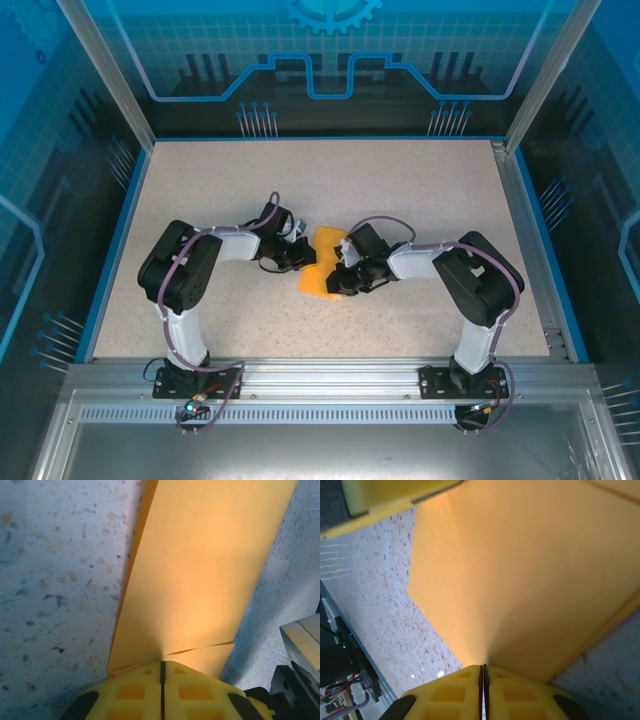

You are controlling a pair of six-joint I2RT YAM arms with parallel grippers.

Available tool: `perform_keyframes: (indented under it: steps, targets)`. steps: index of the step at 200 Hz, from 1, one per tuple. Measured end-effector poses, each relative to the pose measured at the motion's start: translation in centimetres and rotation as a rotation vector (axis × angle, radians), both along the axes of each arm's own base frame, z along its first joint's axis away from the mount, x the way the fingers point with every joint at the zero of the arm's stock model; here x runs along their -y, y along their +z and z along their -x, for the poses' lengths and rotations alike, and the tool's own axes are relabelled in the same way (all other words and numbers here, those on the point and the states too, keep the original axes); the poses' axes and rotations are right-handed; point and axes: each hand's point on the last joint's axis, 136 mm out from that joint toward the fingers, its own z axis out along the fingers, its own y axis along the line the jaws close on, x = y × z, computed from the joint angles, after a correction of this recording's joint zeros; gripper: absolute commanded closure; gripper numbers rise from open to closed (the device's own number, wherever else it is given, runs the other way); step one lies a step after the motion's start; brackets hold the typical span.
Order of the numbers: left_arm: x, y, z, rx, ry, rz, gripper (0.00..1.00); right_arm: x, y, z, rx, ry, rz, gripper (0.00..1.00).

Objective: Fold a paper plane with a square sheet of paper (pick it up from the middle)
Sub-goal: Fold the triangle a second time at the center of the table.

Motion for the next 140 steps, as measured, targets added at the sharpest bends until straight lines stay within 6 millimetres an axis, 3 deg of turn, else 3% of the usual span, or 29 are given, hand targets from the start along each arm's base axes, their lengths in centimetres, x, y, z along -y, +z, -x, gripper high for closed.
perform_keyframes:
  steps: [140]
  targets:
    - [0.0, -0.01, 0.0, -0.002, 0.001, -0.005, 0.92, 0.49, -0.31, 0.81, 0.028, 0.01, -0.005, 0.88]
